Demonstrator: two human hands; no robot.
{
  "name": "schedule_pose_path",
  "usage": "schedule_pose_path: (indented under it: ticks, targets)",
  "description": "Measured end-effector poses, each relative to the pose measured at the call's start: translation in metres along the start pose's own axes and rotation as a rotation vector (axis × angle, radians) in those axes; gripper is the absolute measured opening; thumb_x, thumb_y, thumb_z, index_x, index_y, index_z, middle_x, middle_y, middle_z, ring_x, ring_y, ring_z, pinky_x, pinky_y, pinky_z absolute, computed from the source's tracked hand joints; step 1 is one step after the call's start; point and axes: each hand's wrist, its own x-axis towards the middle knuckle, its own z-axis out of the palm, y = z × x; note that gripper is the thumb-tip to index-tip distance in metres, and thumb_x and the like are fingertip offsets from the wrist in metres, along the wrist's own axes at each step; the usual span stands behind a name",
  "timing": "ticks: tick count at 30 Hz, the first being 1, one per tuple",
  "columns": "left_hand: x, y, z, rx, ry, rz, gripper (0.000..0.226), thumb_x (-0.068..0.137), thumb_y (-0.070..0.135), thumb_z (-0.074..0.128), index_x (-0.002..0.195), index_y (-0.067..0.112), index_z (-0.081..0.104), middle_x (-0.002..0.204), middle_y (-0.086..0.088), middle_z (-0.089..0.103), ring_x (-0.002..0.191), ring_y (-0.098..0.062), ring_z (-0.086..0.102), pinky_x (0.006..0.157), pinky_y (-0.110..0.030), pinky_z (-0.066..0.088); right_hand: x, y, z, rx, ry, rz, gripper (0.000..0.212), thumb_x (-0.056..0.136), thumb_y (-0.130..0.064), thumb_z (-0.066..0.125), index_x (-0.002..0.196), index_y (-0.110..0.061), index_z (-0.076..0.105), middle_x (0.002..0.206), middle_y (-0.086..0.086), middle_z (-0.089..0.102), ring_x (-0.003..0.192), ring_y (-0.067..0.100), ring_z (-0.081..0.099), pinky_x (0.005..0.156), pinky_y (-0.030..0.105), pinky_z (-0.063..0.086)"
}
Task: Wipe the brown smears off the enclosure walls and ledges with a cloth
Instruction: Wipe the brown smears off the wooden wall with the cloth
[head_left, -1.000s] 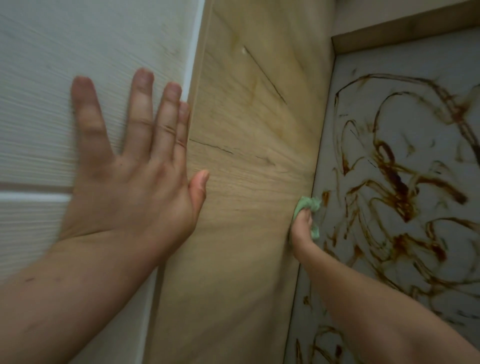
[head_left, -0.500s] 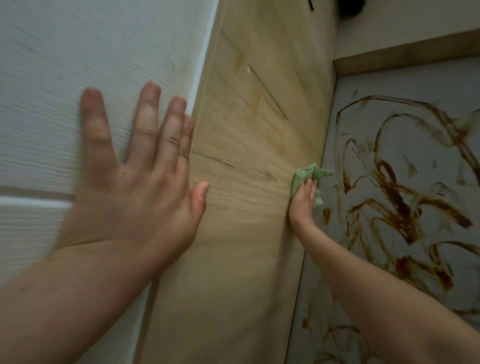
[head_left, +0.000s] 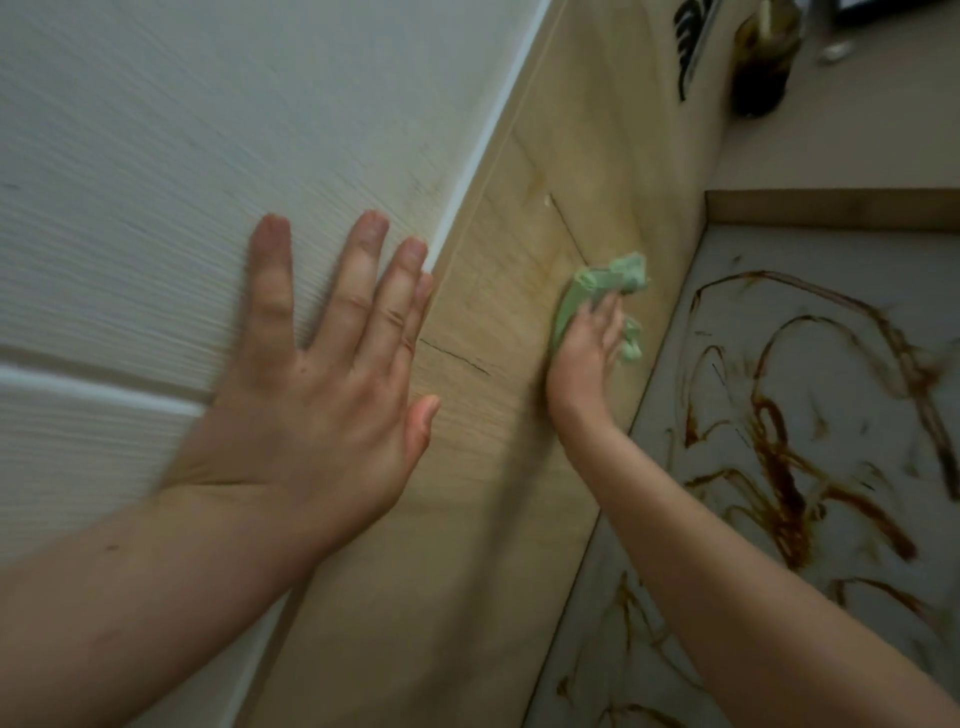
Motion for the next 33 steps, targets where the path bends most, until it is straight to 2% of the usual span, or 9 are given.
schedule_pose_path:
  ticks: [3,6,8,10,12,14,21,28,33]
  targets:
    - [0.002,-0.002,-0.007,-0.011,0.003,0.005,0.079,0.107,0.048,0.015,0.159,-0.011,0.007,0.168,-0.03,0.0,0.155,-0.051,-0.006,0.113,-0.079,-0.009,-0.048,-0.047,0.013,-0.058,-0.099,-0.489,0.065,0.106,-0.049,0.021,0.165,-0.032,-0.001,0.173,-0.007,-0.009,0.159,0.015,-0.014,0.128,0.041,-0.008]
    - [0.001,-0.001,-0.007,-0.017,0.003,-0.001,0.08,0.106,0.049,0.014,0.159,-0.011,0.003,0.168,-0.03,-0.002,0.155,-0.051,-0.009,0.114,-0.079,-0.009,-0.03,-0.049,0.006,-0.125,-0.094,-0.673,0.06,0.108,-0.039,0.028,0.164,-0.03,0.007,0.173,-0.002,0.001,0.16,0.02,-0.003,0.129,0.044,0.002]
    - [0.0,0.0,-0.004,-0.011,0.003,-0.001,0.08,0.106,0.048,0.012,0.159,-0.011,0.001,0.168,-0.03,-0.004,0.155,-0.051,-0.009,0.114,-0.079,-0.009,0.012,-0.024,-0.002,-0.228,-0.067,-0.477,0.057,0.111,-0.029,0.023,0.165,-0.026,0.007,0.173,-0.006,-0.006,0.16,0.018,-0.007,0.13,0.047,0.001]
    - [0.001,0.0,-0.004,-0.017,-0.008,0.006,0.079,0.107,0.048,0.011,0.159,-0.011,0.0,0.168,-0.03,-0.005,0.155,-0.051,-0.01,0.113,-0.079,-0.008,0.046,0.004,-0.009,-0.243,-0.04,-0.031,0.055,0.112,-0.023,0.016,0.166,-0.022,0.006,0.173,-0.002,-0.007,0.159,0.024,-0.009,0.129,0.051,-0.002]
    - [0.0,0.0,-0.004,-0.022,-0.004,0.002,0.079,0.107,0.048,0.012,0.159,-0.011,0.001,0.168,-0.03,-0.004,0.155,-0.051,-0.008,0.113,-0.079,-0.008,0.057,0.019,-0.012,-0.027,0.058,0.387,0.055,0.113,-0.038,0.013,0.166,-0.028,0.005,0.174,-0.003,-0.003,0.16,0.029,-0.005,0.127,0.055,-0.003]
    - [0.0,0.001,-0.002,-0.023,0.009,-0.001,0.08,0.107,0.048,0.013,0.158,-0.011,0.002,0.168,-0.03,-0.004,0.155,-0.051,-0.006,0.114,-0.079,-0.006,0.046,0.011,-0.014,0.033,0.078,0.525,0.058,0.111,-0.049,0.011,0.166,-0.034,0.003,0.174,-0.005,-0.001,0.16,0.029,-0.003,0.126,0.057,-0.003]
    - [0.002,-0.001,-0.003,-0.067,0.052,-0.007,0.08,0.106,0.046,0.024,0.157,-0.014,0.01,0.167,-0.033,0.004,0.155,-0.051,0.002,0.116,-0.078,-0.007,-0.029,-0.113,0.01,-0.077,-0.114,-0.385,0.063,0.107,-0.05,0.021,0.163,-0.04,-0.008,0.173,-0.006,-0.011,0.157,0.016,-0.015,0.123,0.041,-0.01]
    - [0.003,-0.001,-0.008,-0.067,0.052,-0.007,0.079,0.107,0.044,0.017,0.156,-0.017,0.004,0.167,-0.034,0.001,0.154,-0.053,-0.001,0.114,-0.079,-0.009,0.08,-0.151,-0.008,-0.04,-0.007,-0.046,0.058,0.112,-0.043,0.014,0.166,-0.028,0.004,0.174,-0.002,-0.002,0.159,0.025,-0.007,0.128,0.052,-0.005]
    - [0.001,0.0,-0.005,-0.066,0.048,-0.009,0.079,0.106,0.043,0.014,0.155,-0.018,0.0,0.165,-0.037,-0.004,0.153,-0.055,-0.003,0.113,-0.08,-0.011,-0.033,-0.084,0.0,-0.152,-0.159,-0.094,0.057,0.112,-0.032,0.011,0.164,-0.027,-0.012,0.171,-0.006,-0.019,0.157,0.017,-0.018,0.127,0.043,-0.011]
